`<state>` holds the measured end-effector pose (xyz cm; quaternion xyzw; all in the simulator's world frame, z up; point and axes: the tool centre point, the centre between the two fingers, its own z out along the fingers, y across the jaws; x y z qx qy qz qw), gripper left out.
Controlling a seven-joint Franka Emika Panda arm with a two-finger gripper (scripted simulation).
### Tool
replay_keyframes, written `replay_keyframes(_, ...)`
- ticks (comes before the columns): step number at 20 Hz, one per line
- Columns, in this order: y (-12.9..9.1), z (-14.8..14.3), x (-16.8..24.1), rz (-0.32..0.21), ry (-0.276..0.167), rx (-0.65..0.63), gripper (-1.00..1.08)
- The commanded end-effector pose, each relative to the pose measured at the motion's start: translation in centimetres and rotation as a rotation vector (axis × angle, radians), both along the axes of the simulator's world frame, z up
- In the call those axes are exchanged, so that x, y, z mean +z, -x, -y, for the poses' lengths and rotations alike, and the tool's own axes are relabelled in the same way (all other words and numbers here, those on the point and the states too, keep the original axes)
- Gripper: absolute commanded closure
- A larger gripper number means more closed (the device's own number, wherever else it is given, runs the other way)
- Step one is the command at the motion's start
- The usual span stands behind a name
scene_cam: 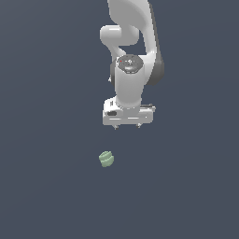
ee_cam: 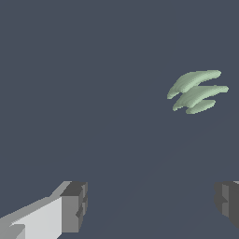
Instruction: Pick up the object and move it to a goal position.
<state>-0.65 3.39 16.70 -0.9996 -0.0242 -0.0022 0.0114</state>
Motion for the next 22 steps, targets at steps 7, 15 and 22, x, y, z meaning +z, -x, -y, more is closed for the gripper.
replay_keyframes(7,0.2,-1.7,0.3,-0.002,0.003,0.057,-0.92)
replay_keyframes(15,0.3,-2.4,0.4,-0.002,0.005,0.086,-0.92)
replay_keyframes(22,-0.9,-1.5,-0.2,-0.001,0.007,0.123,-0.92)
